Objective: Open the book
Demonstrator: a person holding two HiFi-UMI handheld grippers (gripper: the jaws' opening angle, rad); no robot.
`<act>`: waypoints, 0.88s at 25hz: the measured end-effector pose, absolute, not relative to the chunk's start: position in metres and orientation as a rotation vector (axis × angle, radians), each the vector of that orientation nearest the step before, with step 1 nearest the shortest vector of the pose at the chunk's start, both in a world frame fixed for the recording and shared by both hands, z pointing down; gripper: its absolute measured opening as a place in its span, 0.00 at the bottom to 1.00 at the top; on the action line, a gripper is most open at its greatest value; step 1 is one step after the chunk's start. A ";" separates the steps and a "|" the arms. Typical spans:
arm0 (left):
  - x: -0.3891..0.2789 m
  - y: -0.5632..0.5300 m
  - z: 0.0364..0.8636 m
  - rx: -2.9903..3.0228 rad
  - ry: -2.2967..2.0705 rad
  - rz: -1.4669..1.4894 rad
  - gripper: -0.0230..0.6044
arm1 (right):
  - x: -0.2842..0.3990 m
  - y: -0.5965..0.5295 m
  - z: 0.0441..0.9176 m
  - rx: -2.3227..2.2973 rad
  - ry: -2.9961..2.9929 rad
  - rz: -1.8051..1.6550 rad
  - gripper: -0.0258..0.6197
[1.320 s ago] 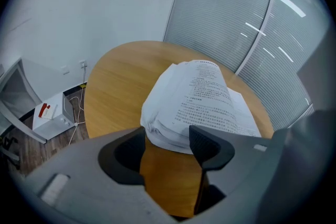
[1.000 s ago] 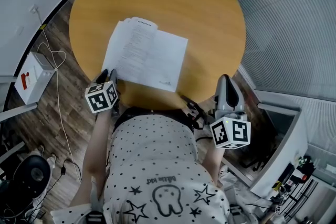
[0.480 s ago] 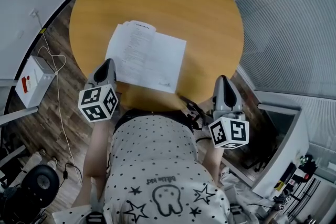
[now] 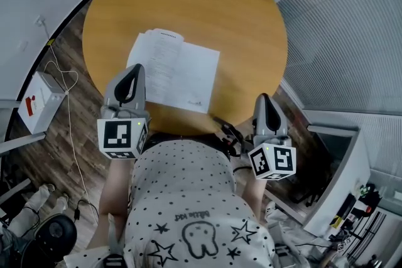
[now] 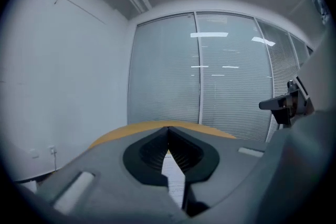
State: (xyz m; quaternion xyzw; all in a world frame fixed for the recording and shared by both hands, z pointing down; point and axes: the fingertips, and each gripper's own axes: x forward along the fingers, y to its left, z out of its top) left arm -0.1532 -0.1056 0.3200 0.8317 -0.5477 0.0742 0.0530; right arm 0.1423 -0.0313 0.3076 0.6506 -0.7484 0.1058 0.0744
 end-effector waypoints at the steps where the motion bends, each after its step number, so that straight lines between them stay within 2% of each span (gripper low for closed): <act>1: -0.150 -0.103 0.312 2.549 -1.662 0.208 0.05 | 0.141 -0.030 0.306 1.948 -2.251 0.313 0.04; 13: -0.123 -0.063 0.264 2.638 -1.565 0.065 0.05 | 0.117 -0.017 0.298 1.847 -2.337 0.299 0.04; 22: -0.125 -0.047 0.263 2.561 -1.608 0.136 0.05 | 0.115 -0.015 0.296 1.786 -2.353 0.270 0.04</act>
